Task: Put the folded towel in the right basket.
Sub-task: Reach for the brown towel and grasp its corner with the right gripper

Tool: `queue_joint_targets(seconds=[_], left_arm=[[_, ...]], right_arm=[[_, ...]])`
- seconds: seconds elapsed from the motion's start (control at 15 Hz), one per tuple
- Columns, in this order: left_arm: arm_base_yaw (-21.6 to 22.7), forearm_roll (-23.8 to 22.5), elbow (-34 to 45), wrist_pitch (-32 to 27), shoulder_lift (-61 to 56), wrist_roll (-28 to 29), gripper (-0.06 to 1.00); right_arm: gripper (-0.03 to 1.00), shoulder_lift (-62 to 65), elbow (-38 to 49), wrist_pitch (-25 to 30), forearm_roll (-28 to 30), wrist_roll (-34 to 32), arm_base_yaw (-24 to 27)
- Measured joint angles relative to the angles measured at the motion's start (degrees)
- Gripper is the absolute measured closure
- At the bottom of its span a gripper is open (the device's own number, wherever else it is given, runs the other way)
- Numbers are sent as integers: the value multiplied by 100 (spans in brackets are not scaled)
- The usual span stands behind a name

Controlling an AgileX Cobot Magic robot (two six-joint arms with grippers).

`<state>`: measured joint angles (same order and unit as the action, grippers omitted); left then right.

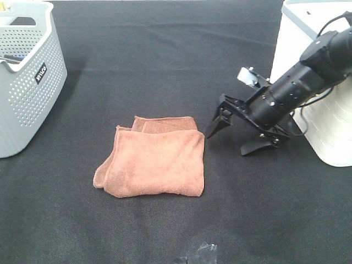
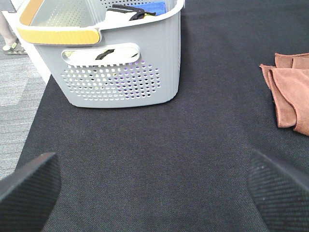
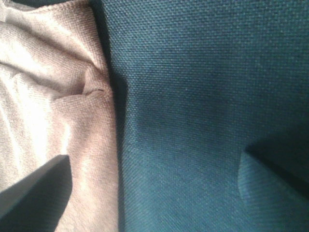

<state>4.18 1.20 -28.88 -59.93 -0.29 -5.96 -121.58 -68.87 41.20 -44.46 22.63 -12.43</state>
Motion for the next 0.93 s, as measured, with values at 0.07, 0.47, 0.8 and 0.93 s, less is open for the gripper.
queue_joint_targets(seconds=[0.07,0.47,0.8,0.93], left_arm=[[0,0,0,0,0,0,-3],[0,0,0,0,0,0,-3],[0,0,0,0,0,0,-3],[0,0,0,0,0,0,-3]], right_arm=[[6,-69,-40,-52,-11,-6,-149],[10,-493,-269,-361,-963,-11,-1238],[43,-802,-848,-149,-877,-155,-1484],[81,-871,-859,-155,-825,-155,-1484]])
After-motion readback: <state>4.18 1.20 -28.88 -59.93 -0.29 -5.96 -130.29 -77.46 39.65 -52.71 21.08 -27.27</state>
